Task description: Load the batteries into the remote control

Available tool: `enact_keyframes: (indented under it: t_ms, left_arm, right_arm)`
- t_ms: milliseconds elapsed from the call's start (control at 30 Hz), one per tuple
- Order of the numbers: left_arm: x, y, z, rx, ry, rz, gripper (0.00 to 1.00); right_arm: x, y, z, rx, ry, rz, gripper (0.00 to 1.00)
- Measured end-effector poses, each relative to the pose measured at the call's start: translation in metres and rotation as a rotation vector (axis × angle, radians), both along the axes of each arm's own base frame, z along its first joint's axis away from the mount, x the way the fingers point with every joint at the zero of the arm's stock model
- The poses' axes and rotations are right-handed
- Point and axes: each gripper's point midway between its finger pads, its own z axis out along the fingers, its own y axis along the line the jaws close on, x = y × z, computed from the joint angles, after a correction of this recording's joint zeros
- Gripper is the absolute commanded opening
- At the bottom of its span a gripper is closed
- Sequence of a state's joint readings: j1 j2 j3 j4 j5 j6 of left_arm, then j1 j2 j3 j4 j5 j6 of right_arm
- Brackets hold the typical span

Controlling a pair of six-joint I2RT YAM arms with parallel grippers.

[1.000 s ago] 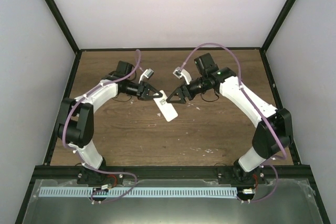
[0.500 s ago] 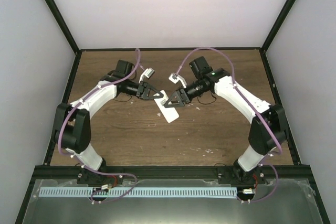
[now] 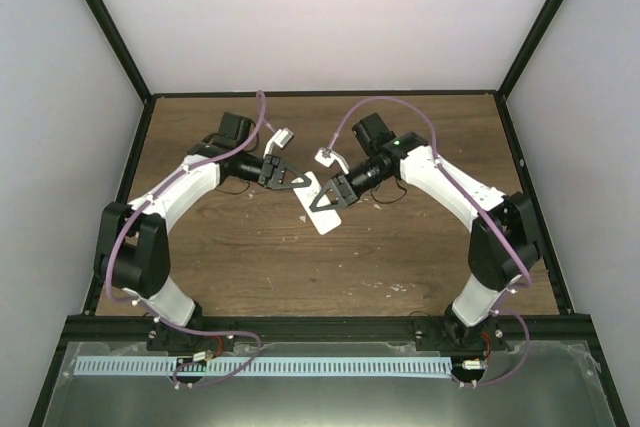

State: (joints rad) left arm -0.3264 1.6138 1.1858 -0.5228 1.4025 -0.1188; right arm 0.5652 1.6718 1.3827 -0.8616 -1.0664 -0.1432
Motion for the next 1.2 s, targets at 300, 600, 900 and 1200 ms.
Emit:
enact_keyframes:
  t_ms: [300, 600, 900, 1200]
  left_arm:
    - [-0.005, 0.0, 0.007, -0.031, -0.044, -0.021, 0.27]
    - [-0.003, 0.002, -0.002, 0.023, -0.034, 0.008, 0.5]
    - [0.035, 0.075, -0.021, 0.14, -0.046, 0.325, 0.52]
    - [0.068, 0.113, -0.002, 0.291, -0.206, 0.654, 0.51]
  right_arm:
    - [-0.004, 0.001, 0.005, 0.032, 0.044, 0.019, 0.09]
    - [0.001, 0.002, -0.008, -0.013, 0.037, 0.006, 0.01]
    - [0.023, -0.012, -0.041, -0.211, -0.057, -0.098, 0.01]
    - [0.09, -0.059, -0.101, -0.731, -0.301, -0.375, 0.01]
